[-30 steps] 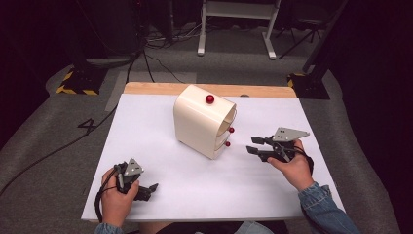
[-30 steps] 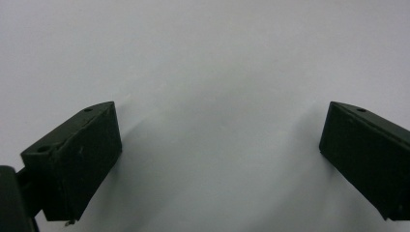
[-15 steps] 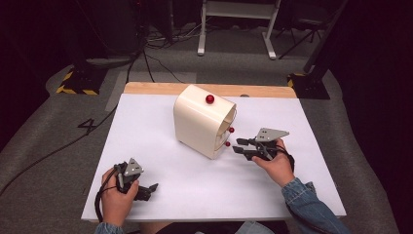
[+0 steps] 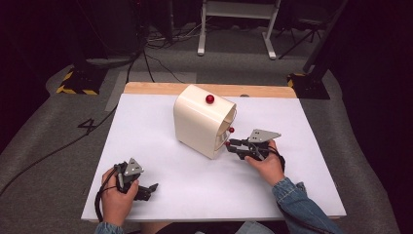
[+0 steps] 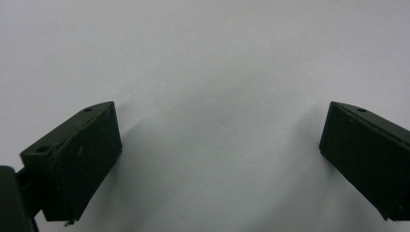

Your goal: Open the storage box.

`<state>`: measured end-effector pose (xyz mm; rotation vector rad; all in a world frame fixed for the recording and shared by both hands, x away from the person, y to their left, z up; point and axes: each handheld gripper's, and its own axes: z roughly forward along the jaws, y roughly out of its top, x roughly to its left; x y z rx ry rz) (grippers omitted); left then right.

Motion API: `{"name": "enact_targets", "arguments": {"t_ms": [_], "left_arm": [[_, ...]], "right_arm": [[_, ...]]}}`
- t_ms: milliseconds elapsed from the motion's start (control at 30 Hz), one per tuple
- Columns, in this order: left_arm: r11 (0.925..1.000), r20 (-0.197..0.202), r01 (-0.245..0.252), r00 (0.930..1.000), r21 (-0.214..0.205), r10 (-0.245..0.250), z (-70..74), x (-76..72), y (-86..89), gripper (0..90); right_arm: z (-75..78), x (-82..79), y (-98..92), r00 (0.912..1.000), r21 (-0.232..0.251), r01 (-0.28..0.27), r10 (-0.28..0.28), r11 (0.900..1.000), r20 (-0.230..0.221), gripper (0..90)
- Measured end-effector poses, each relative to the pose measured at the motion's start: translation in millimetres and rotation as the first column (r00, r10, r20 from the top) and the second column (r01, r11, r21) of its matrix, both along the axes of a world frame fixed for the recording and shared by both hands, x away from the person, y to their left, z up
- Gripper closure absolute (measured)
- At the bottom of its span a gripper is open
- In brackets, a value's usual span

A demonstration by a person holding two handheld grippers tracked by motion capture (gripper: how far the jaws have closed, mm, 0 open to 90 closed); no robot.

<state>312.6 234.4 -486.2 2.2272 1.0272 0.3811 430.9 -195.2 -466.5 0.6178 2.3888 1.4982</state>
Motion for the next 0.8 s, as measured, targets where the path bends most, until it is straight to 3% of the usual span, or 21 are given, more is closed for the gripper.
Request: {"name": "enact_targets", "arguments": {"t_ms": [233, 367, 800], "left_arm": [[1.0000, 0.000, 0.000, 1.0000, 0.000, 0.000, 0.0, 0.0, 0.0, 1.5], [1.0000, -0.002, 0.001, 1.0000, 0.000, -0.001, 0.1, 0.1, 0.1, 1.5], [1.0000, -0.001, 0.001, 1.0000, 0.000, -0.001, 0.1, 0.0, 0.1, 1.5]], "right_arm": [[-2.1, -0.5, 2.0, 0.9999, 0.031, 0.007, -0.007, 0.9995, 0.013, 72.5], [-4.6, 0.6, 1.6, 0.9999, 0.038, 0.012, -0.012, 0.9992, -0.006, 73.5], [-1.9, -2.3, -0.3, 0.9998, 0.027, 0.018, -0.018, 0.9995, -0.004, 74.3]]}}
